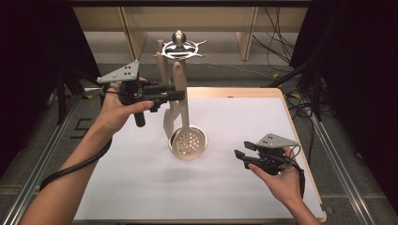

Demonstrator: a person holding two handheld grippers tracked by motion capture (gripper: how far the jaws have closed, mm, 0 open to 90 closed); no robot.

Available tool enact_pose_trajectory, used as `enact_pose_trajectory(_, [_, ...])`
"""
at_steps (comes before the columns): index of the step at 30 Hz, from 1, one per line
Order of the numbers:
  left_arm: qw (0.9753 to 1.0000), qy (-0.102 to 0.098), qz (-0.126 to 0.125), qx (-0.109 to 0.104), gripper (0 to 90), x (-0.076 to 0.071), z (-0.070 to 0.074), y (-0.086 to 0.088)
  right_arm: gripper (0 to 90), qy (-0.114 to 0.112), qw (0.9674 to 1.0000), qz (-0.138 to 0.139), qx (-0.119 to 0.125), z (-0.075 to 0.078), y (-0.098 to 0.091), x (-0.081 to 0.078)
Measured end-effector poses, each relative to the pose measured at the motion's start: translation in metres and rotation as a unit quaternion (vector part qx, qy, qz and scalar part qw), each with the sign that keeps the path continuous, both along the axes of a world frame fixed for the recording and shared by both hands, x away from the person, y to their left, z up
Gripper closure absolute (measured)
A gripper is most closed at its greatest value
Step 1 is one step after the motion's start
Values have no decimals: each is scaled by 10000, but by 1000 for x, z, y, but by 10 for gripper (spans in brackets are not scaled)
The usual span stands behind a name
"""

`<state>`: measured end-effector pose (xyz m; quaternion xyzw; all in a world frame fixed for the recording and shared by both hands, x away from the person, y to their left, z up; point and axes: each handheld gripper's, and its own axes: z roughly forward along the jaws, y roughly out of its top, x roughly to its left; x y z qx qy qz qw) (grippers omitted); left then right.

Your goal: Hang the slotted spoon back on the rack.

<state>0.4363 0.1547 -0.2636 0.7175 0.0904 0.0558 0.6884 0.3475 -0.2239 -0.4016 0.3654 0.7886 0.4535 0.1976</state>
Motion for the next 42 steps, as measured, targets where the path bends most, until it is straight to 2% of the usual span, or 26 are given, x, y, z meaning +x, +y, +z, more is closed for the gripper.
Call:
enact_pose_trajectory(1, [10000,2,3,-2,745,0,0,0,499,75,10000,-13,43,1,1,-1])
enact_pose_trajectory(2, [10000,4,0,-12,745,0,0,0,499,17,10000,4,-28,1,0,0])
enact_pose_trajectory(6, [10000,20,-12,-23,745,0,-1,0,499,31,10000,-30,42,0,1,-1])
enact_pose_trajectory(10, [10000,31,-11,-40,745,1,-1,1,499,82,10000,-9,-1,1,0,-1])
enact_pose_trajectory(13, [10000,47,-2,-45,745,3,-1,2,499,22,10000,8,-29,0,0,0])
enact_pose_trajectory(16, [10000,73,2,-60,745,5,-2,3,498,84,10000,-9,3,1,0,-1])
enact_pose_trajectory(19, [9999,100,17,-86,745,6,-3,4,498,16,10000,10,-24,0,0,0])
enact_pose_trajectory(26, [9998,151,4,-87,745,8,-4,4,499,47,10000,0,-1,1,0,-1])
enact_pose_trajectory(27, [9998,158,-1,-101,745,8,-5,4,498,2,10000,-5,11,0,0,0])
enact_pose_trajectory(34, [9993,278,-64,-232,744,11,-7,5,498,83,10000,4,0,1,0,-1])
enact_pose_trajectory(42, [9986,377,-10,-369,741,13,-11,8,498,77,10000,-2,0,1,0,-1])
